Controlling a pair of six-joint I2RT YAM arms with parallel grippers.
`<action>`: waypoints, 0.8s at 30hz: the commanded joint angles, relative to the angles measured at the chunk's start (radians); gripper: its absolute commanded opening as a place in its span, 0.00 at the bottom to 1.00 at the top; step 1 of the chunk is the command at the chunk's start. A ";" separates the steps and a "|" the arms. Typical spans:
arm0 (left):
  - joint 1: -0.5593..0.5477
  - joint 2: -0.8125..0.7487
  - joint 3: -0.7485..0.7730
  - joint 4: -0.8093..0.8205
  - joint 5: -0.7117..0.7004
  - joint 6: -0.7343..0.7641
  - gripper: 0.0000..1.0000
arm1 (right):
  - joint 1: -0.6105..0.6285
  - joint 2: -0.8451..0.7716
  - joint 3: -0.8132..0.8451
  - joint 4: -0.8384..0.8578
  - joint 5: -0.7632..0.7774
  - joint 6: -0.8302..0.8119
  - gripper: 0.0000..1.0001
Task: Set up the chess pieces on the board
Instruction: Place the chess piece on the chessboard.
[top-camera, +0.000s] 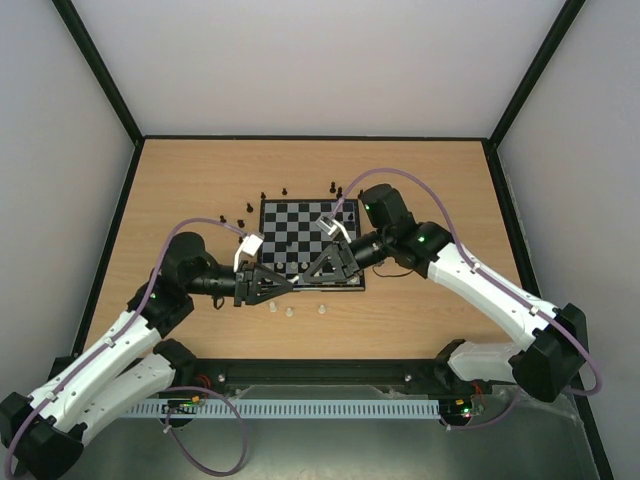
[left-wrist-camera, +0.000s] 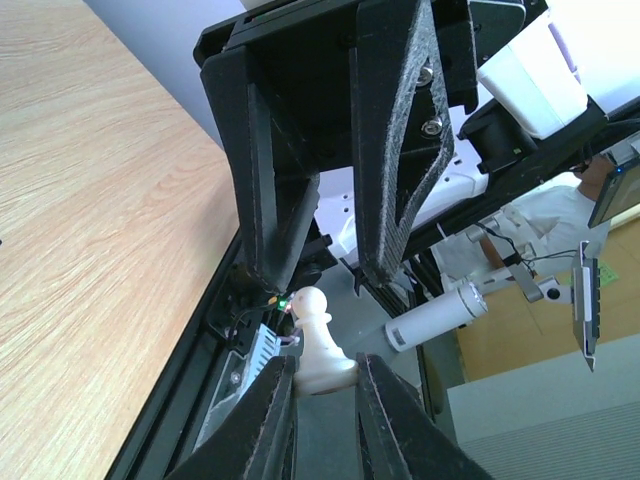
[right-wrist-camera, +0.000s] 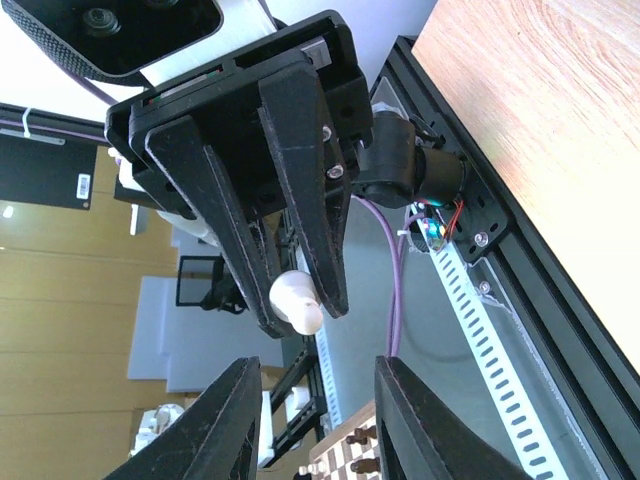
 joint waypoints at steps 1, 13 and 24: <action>-0.008 -0.002 -0.018 0.044 0.026 -0.012 0.17 | 0.013 0.010 0.037 -0.009 -0.041 0.002 0.32; -0.059 0.012 -0.026 0.085 -0.009 -0.032 0.17 | 0.033 0.035 0.050 0.002 -0.034 0.005 0.28; -0.080 0.031 -0.033 0.097 -0.041 -0.032 0.17 | 0.062 0.031 0.039 0.005 -0.023 0.006 0.21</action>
